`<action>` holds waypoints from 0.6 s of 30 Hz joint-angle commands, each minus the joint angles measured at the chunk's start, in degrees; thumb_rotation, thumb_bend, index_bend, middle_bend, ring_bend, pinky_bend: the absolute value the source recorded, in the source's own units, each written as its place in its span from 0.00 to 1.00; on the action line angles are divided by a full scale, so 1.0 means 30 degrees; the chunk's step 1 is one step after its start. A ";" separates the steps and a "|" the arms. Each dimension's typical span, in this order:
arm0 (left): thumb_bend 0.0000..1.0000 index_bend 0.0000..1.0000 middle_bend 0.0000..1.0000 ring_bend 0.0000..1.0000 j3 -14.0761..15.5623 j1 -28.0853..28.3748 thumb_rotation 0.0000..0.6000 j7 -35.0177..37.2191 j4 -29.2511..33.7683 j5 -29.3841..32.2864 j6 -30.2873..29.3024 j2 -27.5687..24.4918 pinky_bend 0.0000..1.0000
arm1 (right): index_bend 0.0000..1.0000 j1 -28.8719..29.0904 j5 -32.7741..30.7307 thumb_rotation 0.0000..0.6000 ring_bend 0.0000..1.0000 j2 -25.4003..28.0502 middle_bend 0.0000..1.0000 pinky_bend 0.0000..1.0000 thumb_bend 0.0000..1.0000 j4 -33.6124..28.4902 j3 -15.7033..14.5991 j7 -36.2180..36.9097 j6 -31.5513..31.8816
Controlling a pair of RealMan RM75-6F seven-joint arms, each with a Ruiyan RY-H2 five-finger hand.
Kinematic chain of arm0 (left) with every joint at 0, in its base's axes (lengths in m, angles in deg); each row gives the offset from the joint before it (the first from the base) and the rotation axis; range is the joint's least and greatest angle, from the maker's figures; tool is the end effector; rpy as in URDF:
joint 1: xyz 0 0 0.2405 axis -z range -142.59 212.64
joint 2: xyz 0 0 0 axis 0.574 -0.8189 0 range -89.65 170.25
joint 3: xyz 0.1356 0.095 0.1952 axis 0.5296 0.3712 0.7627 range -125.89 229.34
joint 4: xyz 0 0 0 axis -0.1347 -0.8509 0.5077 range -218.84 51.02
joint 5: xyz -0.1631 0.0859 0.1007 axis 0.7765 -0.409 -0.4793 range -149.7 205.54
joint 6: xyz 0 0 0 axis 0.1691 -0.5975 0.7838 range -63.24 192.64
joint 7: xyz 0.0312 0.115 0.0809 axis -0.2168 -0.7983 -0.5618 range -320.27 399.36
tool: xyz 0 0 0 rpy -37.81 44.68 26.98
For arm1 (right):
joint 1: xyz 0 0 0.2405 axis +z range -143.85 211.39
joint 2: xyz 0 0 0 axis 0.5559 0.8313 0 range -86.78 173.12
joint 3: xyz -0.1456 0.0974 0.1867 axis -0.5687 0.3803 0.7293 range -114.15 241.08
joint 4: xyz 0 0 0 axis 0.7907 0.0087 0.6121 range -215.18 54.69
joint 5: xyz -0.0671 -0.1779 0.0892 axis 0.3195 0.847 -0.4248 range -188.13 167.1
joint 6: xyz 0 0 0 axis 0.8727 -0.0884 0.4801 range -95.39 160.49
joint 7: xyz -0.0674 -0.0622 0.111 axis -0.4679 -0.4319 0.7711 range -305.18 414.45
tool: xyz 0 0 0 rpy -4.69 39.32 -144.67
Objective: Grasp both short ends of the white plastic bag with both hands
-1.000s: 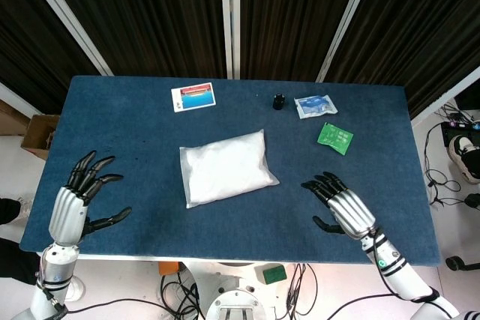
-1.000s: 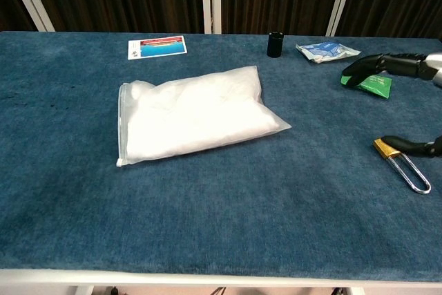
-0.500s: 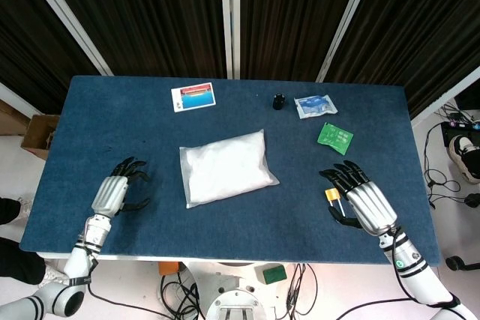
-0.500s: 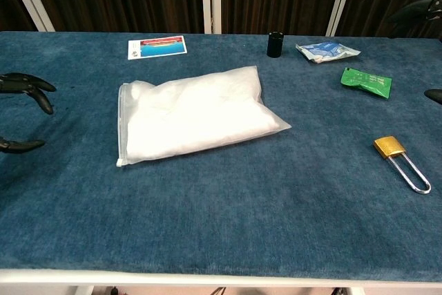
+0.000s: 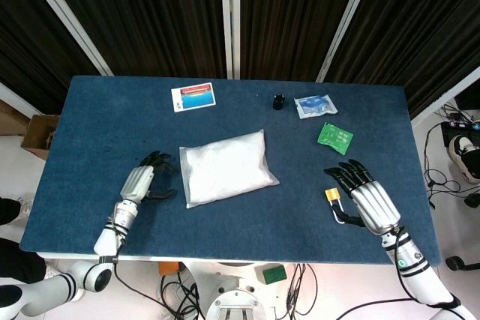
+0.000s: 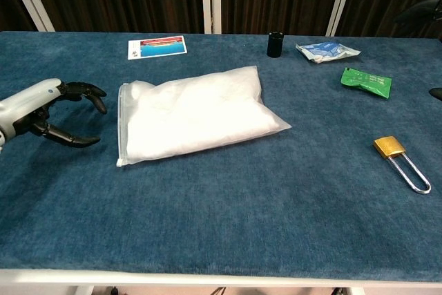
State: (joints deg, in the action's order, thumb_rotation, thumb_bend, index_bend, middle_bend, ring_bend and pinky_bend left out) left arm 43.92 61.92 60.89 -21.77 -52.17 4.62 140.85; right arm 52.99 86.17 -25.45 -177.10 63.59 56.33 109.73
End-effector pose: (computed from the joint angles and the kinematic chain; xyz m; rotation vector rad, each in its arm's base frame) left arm -0.2508 0.3002 -0.0505 -1.5067 -1.4402 -1.1758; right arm -0.2213 -0.2253 0.0958 1.7740 -0.9105 1.1878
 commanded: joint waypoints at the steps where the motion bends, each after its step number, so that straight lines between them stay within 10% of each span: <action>1: 0.20 0.41 0.14 0.02 -0.0234 0.0303 1.00 0.0205 0.0002 0.0307 0.0360 0.0299 0.10 | 0.17 -0.0069 -0.0002 1.00 0.09 -0.0001 0.22 0.12 0.33 0.0102 0.0004 0.0163 0.0116; 18: 0.19 0.40 0.11 0.00 -0.0165 0.1393 1.00 0.1623 -0.0156 -0.0022 0.0968 0.1284 0.09 | 0.17 -0.0263 -0.0142 1.00 0.09 -0.0246 0.22 0.12 0.33 0.0534 0.0007 0.0551 0.0240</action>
State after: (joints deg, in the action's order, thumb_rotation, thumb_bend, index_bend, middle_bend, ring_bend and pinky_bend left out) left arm 43.46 65.93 65.60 -22.12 -52.30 7.36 144.53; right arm 52.21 85.78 -26.17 -175.49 63.61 58.01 110.49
